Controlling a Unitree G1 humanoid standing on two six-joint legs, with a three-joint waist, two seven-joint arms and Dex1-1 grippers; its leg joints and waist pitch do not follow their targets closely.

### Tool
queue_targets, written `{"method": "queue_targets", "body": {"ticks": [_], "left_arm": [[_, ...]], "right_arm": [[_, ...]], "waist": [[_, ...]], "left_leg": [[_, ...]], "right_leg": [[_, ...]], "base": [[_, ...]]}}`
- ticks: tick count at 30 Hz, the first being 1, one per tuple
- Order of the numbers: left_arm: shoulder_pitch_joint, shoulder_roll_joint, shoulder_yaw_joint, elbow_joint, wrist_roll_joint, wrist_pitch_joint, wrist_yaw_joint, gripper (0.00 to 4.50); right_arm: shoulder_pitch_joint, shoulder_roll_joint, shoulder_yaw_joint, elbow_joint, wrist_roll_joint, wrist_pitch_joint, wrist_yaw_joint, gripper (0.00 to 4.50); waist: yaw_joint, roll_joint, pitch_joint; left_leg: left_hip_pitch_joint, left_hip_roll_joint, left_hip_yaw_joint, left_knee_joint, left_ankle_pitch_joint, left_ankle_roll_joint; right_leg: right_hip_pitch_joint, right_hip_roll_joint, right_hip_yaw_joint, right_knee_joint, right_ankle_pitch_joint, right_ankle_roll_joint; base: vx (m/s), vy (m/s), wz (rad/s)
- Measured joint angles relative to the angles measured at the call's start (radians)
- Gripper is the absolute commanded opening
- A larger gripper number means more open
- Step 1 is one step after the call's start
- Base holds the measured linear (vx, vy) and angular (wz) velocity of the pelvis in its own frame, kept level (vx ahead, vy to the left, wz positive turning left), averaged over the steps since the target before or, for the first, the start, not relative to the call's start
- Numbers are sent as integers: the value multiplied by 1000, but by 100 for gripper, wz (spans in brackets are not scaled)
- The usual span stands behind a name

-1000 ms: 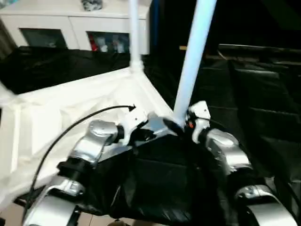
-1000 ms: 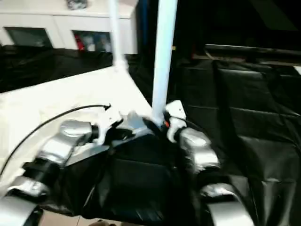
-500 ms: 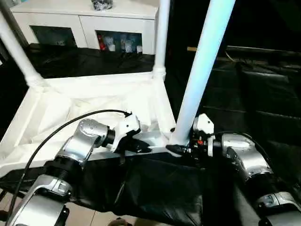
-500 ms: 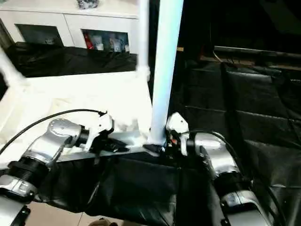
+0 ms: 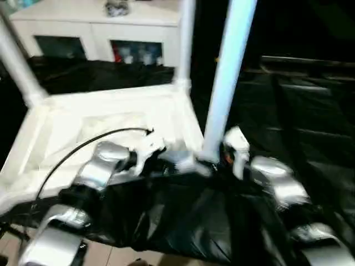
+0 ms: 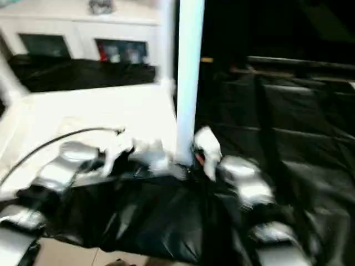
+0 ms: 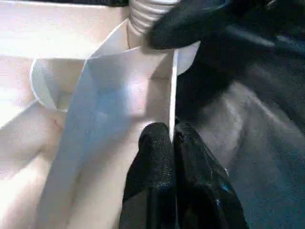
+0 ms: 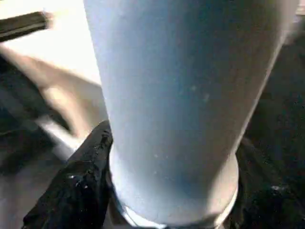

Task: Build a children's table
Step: Rotate leg to tighten

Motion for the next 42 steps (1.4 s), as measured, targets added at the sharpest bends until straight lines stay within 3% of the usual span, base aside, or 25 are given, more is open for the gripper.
{"method": "queue_targets", "body": {"ticks": [5,9,10,14,16,25,30,34,37,42], "left_arm": [[-18,-73,10,15,28,31,160,0],[-25,-101,13,21,37,45,211,0],[-26,-104,14,20,37,45,213,0],[-27,-109,13,19,37,44,215,0],[-27,-106,12,19,37,42,204,0],[-19,-31,7,0,8,15,55,0],[-16,34,-5,-1,-7,-9,-74,0],[-15,60,-21,3,-8,-33,-146,0],[-15,70,-31,8,-12,-49,-185,0],[-15,87,-34,11,-13,-62,-222,0]], "right_arm": [[-59,83,-49,95,-19,-17,-279,276],[-80,103,-62,142,-27,-60,-362,276],[-81,105,-68,147,-27,-68,-362,331],[-81,112,-89,152,-15,-81,-342,350],[-80,108,-89,154,-8,-89,-325,390],[-37,21,-55,130,-1,-171,-7,390],[4,-66,13,46,15,-143,218,390],[14,-95,36,12,17,-118,342,390],[24,-119,51,-23,23,-87,413,356],[28,-123,52,-42,34,-55,441,321]], "waist": [[-6,-1,0],[-4,0,-1],[-4,0,-1],[-4,0,-2],[-4,0,-2],[-4,1,-1],[2,1,-1],[12,1,-1],[23,1,-2],[23,0,-2]], "left_leg": [[0,0,0,0,0,0],[0,0,0,0,0,0],[0,-1,0,0,0,0],[-1,-1,0,0,0,0],[-1,-1,0,0,0,0],[-4,1,0,-2,0,0],[-5,2,0,-2,0,0],[-4,2,0,-2,0,0],[-4,2,0,-2,0,0],[-3,2,0,-2,0,0]], "right_leg": [[0,0,0,0,0,0],[0,0,1,0,1,-1],[0,0,1,0,1,-1],[0,0,1,0,4,-6],[0,0,1,0,4,-6],[-3,1,-1,0,0,-6],[-3,1,-2,0,-1,-7],[-2,1,-2,0,-1,-7],[-1,1,-2,0,-1,-7],[-2,1,-2,0,-1,-7]], "base": [[0,0,0],[0,0,0],[0,0,0],[0,0,0],[0,0,0],[0,0,0],[0,0,0],[0,0,0],[0,0,0],[0,0,0]]}}
